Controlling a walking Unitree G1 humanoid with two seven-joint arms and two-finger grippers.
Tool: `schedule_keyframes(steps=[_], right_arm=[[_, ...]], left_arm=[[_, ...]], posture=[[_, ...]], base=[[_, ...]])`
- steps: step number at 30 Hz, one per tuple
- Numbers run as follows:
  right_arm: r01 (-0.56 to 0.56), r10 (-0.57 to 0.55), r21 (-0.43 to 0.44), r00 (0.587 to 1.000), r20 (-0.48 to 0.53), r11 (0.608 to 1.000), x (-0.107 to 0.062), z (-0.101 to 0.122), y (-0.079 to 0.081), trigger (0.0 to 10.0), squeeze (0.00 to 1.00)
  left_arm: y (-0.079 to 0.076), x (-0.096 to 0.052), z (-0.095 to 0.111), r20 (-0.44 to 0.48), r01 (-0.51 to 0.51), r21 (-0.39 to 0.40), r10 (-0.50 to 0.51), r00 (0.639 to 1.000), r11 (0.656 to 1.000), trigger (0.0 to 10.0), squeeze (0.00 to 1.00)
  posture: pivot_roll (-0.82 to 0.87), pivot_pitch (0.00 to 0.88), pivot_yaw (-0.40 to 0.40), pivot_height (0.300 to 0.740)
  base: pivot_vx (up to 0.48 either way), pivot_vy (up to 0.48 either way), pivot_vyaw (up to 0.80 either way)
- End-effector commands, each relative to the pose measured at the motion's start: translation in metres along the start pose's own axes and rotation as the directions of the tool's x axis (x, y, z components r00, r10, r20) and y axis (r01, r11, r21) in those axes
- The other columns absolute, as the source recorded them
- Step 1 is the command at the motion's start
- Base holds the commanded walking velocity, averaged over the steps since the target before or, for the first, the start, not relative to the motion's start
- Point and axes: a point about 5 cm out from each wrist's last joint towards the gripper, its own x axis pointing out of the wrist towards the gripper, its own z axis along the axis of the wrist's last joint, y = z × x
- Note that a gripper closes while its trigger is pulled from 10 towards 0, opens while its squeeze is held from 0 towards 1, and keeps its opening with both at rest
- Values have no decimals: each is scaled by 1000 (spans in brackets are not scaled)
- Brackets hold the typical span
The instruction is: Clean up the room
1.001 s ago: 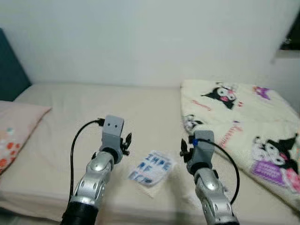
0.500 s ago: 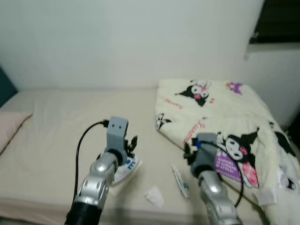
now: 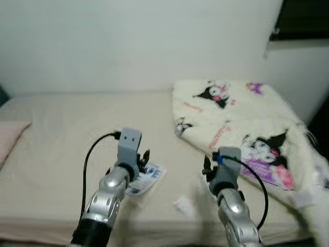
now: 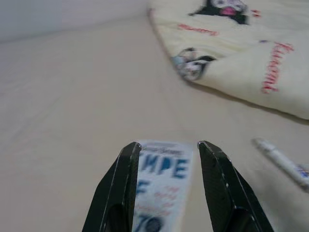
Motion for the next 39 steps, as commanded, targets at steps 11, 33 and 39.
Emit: schedule_keyframes(steps=[11,33,39], right_arm=[[87,-88,-44,996,-29,995,-6,-11,-21,10000,0],[90,-93,-54,994,-50,994,-6,-15,-25,10000,0],[94,-97,-59,994,-55,994,-7,-16,-26,10000,0]], left_arm=[[35,-21,-28,-32,-79,27,80,996,997,10000,0],[19,-23,-30,-10,-12,38,13,1000,999,10000,0],[11,-22,-26,14,38,55,-39,999,998,10000,0]], posture=[[-17,41,38,704],[-23,47,32,609],[-21,45,36,604]], base=[[0,0,0],[0,0,0],[0,0,0]])
